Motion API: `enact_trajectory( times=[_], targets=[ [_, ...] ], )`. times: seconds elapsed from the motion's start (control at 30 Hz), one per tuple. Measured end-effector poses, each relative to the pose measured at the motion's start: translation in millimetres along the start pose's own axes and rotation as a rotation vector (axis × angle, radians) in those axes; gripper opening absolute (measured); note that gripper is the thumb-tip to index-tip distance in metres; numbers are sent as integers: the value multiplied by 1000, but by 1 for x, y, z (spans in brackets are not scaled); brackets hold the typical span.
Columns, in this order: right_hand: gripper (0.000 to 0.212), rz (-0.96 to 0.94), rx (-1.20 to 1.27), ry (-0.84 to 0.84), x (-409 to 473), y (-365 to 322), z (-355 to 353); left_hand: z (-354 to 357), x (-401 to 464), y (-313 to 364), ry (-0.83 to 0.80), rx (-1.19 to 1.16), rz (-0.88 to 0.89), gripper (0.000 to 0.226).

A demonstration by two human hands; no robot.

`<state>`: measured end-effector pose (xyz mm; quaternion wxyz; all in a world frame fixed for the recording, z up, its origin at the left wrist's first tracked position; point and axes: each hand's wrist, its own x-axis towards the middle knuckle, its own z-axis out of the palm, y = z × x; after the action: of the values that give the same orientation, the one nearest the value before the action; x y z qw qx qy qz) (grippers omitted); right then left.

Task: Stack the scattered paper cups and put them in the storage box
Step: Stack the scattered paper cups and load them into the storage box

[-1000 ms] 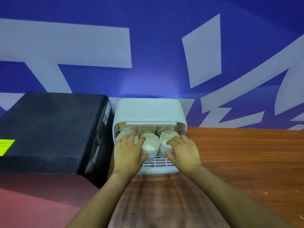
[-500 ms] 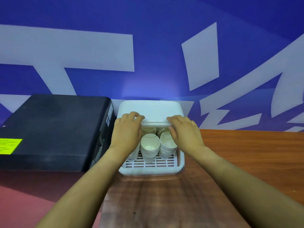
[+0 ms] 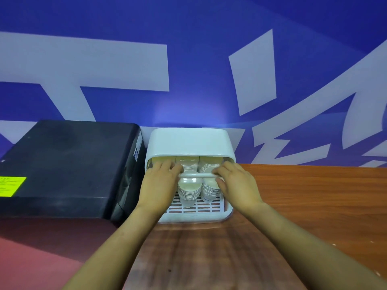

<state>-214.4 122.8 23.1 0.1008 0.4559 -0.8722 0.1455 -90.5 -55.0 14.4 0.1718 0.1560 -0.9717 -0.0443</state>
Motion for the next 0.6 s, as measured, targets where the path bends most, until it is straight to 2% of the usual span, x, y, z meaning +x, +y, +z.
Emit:
enact_trajectory(
  times=[0.2,0.33,0.5,0.6],
  targets=[
    [33,-77,-62,-129,-29,-6,15,18,-40,2,-100,49,50,38],
    [39,-71,-79,-247,-43,-11,31,31,-58,8,-188,56,7,48],
    [41,-50,-134,-335,-50,-20,49,38,-65,7,-189,48,-27,45],
    [43,-30,-157,-366,-53,-22,60,47,-70,5,-244,64,-32,51]
  ],
)
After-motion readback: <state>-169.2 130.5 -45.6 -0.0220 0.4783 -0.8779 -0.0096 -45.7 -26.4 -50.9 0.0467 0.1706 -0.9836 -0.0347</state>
